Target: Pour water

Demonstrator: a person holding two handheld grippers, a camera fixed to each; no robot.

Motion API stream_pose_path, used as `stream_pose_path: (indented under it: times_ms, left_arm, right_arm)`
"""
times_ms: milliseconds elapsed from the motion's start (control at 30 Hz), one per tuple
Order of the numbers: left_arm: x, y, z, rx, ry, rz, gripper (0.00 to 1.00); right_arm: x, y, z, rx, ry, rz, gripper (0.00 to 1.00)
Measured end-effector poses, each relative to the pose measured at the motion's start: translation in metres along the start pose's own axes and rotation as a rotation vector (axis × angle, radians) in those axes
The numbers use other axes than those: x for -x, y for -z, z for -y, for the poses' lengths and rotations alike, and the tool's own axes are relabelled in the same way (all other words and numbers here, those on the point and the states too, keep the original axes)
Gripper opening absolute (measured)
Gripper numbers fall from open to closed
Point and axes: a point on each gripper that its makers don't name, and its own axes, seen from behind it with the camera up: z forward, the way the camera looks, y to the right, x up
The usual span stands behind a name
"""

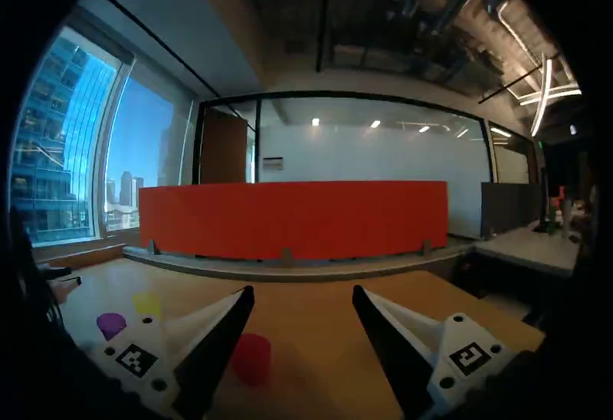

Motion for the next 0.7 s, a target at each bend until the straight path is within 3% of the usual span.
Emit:
stream_pose_path:
  times_ms: [367, 700]
  left_arm:
    - [0.0, 0.0, 0.0, 0.0, -0.001, 0.0, 0.98]
    - [0.0, -0.001, 0.0, 0.0, 0.0, 0.0, 0.98]
  right_arm:
    - [0.024, 0.0, 0.008, 0.012, 0.103, -0.007, 0.99]
    - [0.055, -0.009, 0.011, 0.008, 0.077, 0.008, 0.99]
